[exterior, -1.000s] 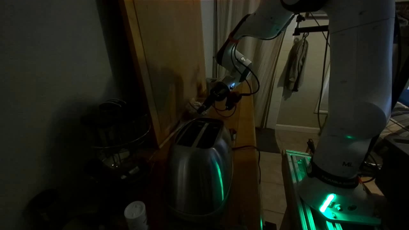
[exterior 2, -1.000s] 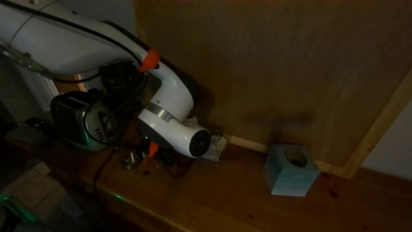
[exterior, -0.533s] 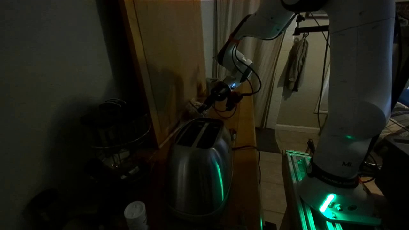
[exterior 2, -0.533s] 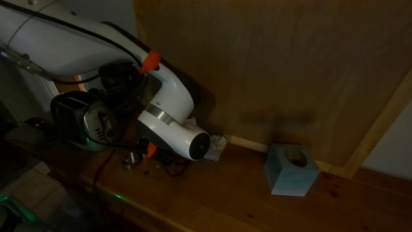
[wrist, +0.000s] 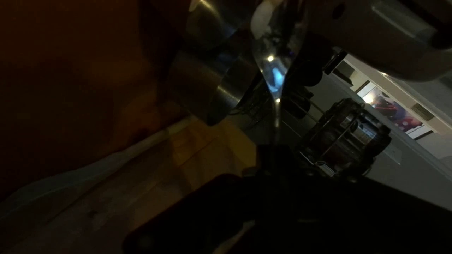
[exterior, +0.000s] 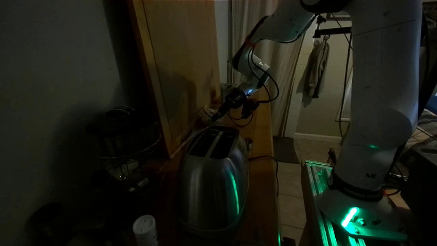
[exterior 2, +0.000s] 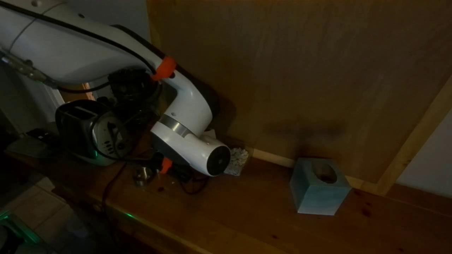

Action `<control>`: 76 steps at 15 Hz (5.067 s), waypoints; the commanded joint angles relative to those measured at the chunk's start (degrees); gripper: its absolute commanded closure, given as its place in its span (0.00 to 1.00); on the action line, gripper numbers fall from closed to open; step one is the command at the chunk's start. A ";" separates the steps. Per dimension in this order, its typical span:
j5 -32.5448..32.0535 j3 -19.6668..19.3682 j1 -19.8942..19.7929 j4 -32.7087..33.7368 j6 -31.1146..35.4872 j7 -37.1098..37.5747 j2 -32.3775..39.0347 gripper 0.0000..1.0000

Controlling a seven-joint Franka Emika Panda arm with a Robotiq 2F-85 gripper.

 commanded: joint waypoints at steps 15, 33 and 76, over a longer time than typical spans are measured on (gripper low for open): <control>0.20 -0.21 2.28 -4.34 8.00 -0.09 -6.08 0.98; 2.38 -1.41 0.47 -4.42 -1.47 -3.73 -6.84 0.98; -28.91 5.25 9.02 -9.89 56.88 35.72 -14.71 0.98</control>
